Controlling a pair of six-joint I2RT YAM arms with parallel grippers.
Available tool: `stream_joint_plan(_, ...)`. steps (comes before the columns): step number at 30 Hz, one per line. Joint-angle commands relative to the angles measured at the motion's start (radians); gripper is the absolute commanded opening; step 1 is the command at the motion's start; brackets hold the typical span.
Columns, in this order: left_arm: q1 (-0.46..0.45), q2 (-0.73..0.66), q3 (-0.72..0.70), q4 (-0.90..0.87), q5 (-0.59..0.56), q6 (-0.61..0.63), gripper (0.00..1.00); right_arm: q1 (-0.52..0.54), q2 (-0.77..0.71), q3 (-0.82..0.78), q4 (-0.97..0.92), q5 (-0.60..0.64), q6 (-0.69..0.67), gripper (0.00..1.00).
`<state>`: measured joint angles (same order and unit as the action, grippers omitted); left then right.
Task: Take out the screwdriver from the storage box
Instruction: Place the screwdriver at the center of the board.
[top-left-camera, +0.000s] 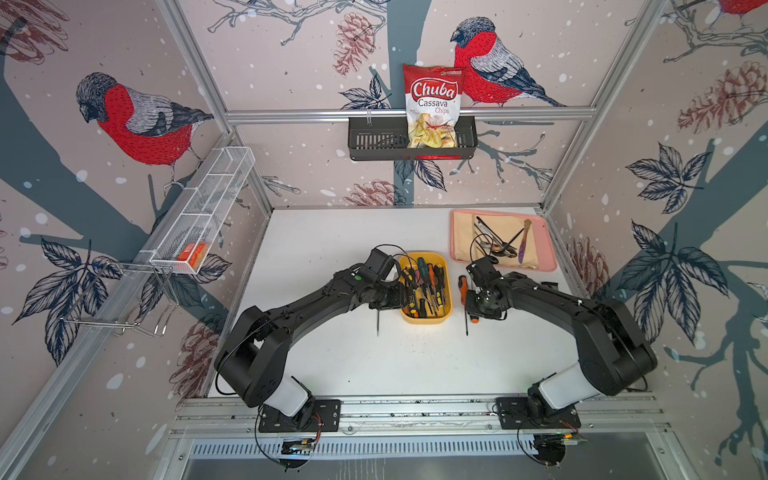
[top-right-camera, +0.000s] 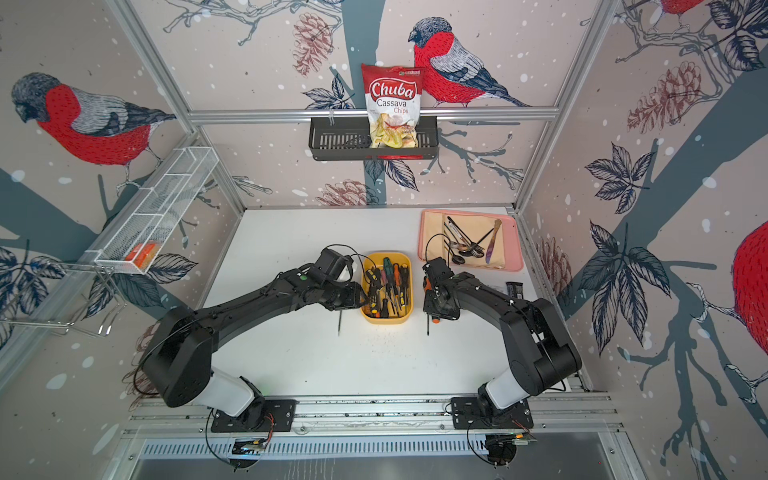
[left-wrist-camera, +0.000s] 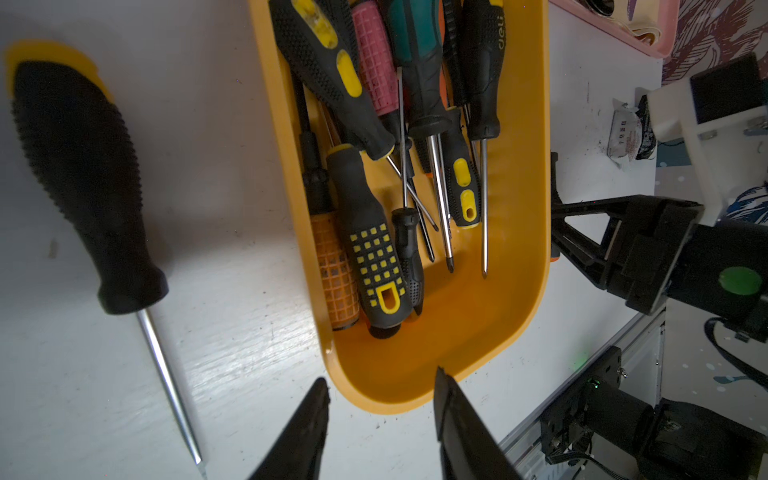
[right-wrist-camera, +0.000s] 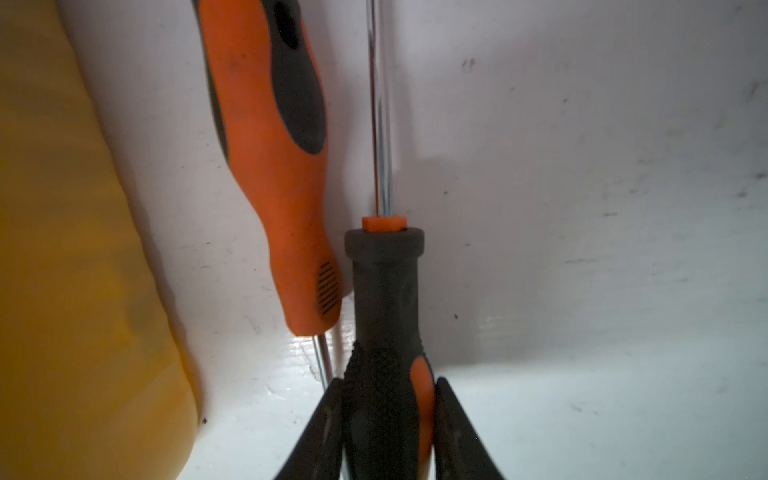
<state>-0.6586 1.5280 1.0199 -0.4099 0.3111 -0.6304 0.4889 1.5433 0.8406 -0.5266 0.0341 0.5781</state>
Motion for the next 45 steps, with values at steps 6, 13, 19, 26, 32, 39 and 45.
stream_joint_plan(6,-0.001,0.010,0.005,0.006,-0.006,0.010,0.44,-0.001,0.017,-0.010,0.019,-0.010,0.000,0.34)
stream_joint_plan(13,0.000,0.014,0.016,0.002,-0.007,0.011,0.44,0.004,0.012,-0.005,0.013,-0.010,-0.001,0.43)
stream_joint_plan(19,0.000,0.012,0.024,-0.003,-0.012,0.005,0.44,0.006,-0.010,0.010,-0.006,-0.008,-0.004,0.44)
stream_joint_plan(26,-0.002,0.021,0.058,-0.015,-0.025,-0.013,0.44,0.010,-0.078,0.046,-0.054,-0.007,-0.007,0.43)
stream_joint_plan(32,-0.007,0.057,0.105,-0.027,-0.042,-0.041,0.44,0.024,-0.161,0.077,-0.075,-0.028,-0.006,0.41)
stream_joint_plan(39,-0.037,0.151,0.215,-0.096,-0.090,-0.062,0.43,0.051,-0.247,0.098,-0.076,-0.090,-0.018,0.41)
stream_joint_plan(45,-0.072,0.222,0.286,-0.150,-0.146,-0.098,0.43,0.069,-0.339,0.080,-0.010,-0.206,-0.032,0.41)
